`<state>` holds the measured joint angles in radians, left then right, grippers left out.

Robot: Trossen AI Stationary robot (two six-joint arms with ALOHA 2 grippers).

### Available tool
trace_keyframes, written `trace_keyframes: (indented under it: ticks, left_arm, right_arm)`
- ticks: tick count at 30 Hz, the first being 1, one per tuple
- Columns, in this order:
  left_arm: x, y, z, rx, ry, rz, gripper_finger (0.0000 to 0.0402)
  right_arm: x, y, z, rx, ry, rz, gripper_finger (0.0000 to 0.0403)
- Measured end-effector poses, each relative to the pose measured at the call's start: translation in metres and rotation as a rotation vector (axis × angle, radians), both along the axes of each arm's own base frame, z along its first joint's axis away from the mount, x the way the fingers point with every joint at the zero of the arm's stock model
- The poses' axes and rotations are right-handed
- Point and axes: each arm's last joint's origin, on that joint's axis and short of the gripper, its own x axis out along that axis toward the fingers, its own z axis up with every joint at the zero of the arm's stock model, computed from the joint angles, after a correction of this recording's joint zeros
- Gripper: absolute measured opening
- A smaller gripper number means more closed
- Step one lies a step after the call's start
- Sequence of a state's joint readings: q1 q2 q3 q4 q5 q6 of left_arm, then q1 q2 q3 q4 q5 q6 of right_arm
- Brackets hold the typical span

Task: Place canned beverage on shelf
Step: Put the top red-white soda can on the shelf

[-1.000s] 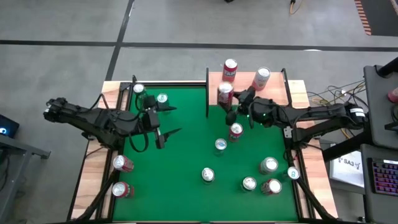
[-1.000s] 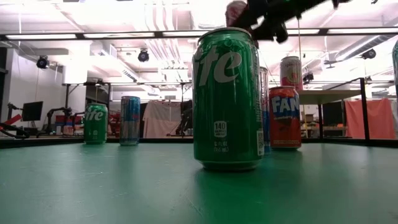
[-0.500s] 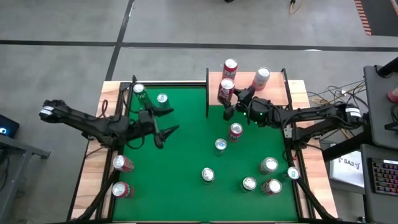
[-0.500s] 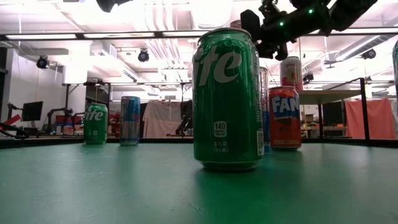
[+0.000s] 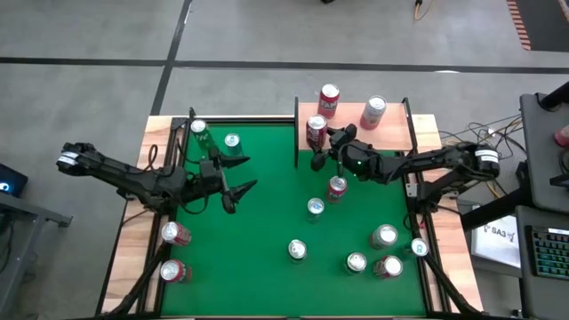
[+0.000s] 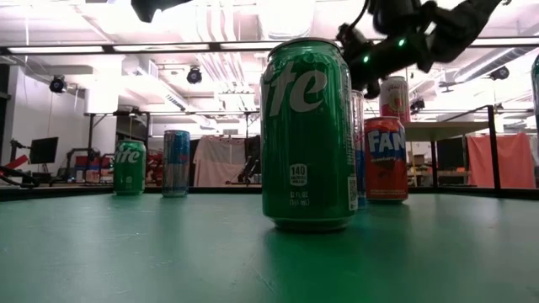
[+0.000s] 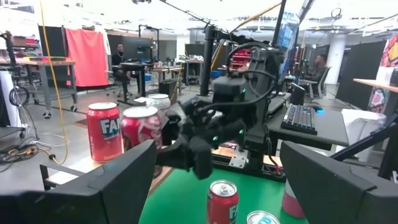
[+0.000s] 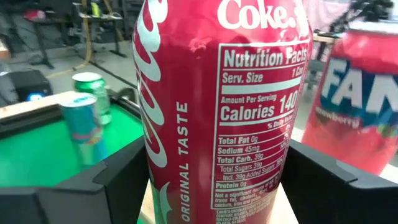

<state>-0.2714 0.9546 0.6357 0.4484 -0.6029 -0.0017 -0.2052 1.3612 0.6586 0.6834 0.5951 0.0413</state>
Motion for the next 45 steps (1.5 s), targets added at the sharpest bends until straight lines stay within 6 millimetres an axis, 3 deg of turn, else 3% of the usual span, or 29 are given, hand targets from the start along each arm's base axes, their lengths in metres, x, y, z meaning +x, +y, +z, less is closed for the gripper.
trace_keyframes:
  ticks: [5,16,26,45]
  left_arm:
    - [0.000,0.000,-0.003,0.003,0.012,0.000,0.0326]
    - [0.000,0.000,-0.006,0.028,0.044,0.001,0.0325]
    - [0.000,0.000,-0.008,0.035,0.068,0.001,0.0325]
    - [0.001,0.000,-0.012,0.065,0.115,0.020,0.0325]
  right_arm:
    - [0.009,-0.004,-0.012,0.001,-0.008,-0.023,0.0292]
    - [0.014,-0.006,-0.019,0.016,-0.035,-0.048,0.0295]
    - [0.012,-0.009,-0.021,0.018,-0.023,-0.081,0.0356]
    - [-0.013,0.004,0.030,-0.034,-0.104,-0.044,0.0361]
